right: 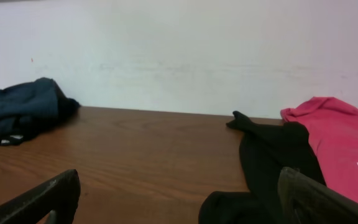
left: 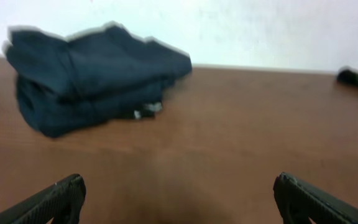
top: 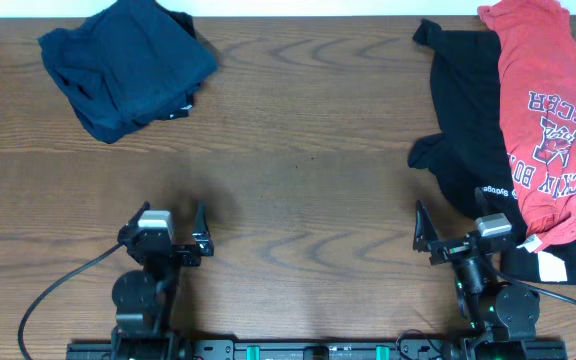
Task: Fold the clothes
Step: 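Reach the right gripper to the red t-shirt edge and pinch it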
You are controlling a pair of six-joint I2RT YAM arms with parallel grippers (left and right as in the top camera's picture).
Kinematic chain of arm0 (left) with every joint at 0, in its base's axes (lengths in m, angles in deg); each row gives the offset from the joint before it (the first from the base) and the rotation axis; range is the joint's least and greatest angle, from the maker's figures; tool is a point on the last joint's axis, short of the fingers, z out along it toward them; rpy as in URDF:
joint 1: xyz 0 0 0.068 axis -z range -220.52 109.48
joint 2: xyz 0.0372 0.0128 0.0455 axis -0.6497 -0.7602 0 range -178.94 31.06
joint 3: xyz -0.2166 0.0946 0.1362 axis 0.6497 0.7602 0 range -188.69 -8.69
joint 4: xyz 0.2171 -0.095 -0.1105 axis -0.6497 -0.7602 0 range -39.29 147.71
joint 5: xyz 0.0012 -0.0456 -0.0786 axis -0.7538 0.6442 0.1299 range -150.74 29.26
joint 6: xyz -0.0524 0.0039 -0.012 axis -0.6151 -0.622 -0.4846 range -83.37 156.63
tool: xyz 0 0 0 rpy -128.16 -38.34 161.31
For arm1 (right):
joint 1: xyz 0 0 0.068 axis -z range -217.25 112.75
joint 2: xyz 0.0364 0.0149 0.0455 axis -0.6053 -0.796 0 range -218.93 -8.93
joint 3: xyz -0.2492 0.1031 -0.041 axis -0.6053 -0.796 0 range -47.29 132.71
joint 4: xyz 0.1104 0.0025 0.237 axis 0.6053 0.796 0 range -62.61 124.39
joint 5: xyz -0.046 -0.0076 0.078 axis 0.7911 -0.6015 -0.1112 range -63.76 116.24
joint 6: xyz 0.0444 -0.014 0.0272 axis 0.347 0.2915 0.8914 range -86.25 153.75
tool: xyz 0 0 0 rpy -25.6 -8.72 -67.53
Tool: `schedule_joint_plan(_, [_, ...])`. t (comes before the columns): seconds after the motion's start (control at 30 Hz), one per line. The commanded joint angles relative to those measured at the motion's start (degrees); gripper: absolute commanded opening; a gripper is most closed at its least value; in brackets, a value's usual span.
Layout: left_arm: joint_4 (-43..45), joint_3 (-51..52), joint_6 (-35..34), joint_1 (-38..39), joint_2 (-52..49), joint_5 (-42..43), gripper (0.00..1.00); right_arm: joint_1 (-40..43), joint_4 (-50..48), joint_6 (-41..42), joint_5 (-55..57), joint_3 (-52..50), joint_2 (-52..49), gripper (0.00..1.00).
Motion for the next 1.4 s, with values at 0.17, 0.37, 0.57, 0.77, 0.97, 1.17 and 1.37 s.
schedule_joint_plan(0.17, [-5.81, -18.29, 1.42, 0.28, -19.58, 2.23, 0.98, 0.0, 1.4, 0.15, -0.61, 13.27, -12.09, 0.99])
schedule_joint_plan(0.37, [-16.83, -36.5, 1.42, 0.79, -37.7, 2.25, 0.98, 0.0, 12.13, -0.57, -0.59, 29.68, -29.14, 0.99])
schedule_joint_plan(0.57, [-31.34, -53.46, 5.42, 4.02, -52.87, 2.25, 0.98, 0.07, 28.02, -1.81, -0.59, 48.02, -47.12, 0.99])
schedule_joint_plan(0.77, [-42.27, -66.95, 9.27, 8.39, -65.48, 2.25, 0.98, 1.95, 46.03, -2.08, -0.9, 66.97, -65.66, 0.99])
schedule_joint_plan(0.97, [-45.92, -73.26, 9.57, 12.85, -74.36, 2.29, 0.98, 2.93, 54.38, -2.08, -1.42, 78.01, -77.88, 0.99])
schedule_joint_plan(1.17, [-44.44, -73.29, 12.35, 17.7, -79.67, 5.86, 0.98, 6.56, 53.24, -2.21, 4.68, 78.14, -82.49, 0.99])
schedule_joint_plan(1.37, [-42.51, -73.29, 12.35, 20.15, -84.26, 7.17, 0.98, 15.63, 58.84, 10.25, 8.76, 78.14, -86.36, 0.99])
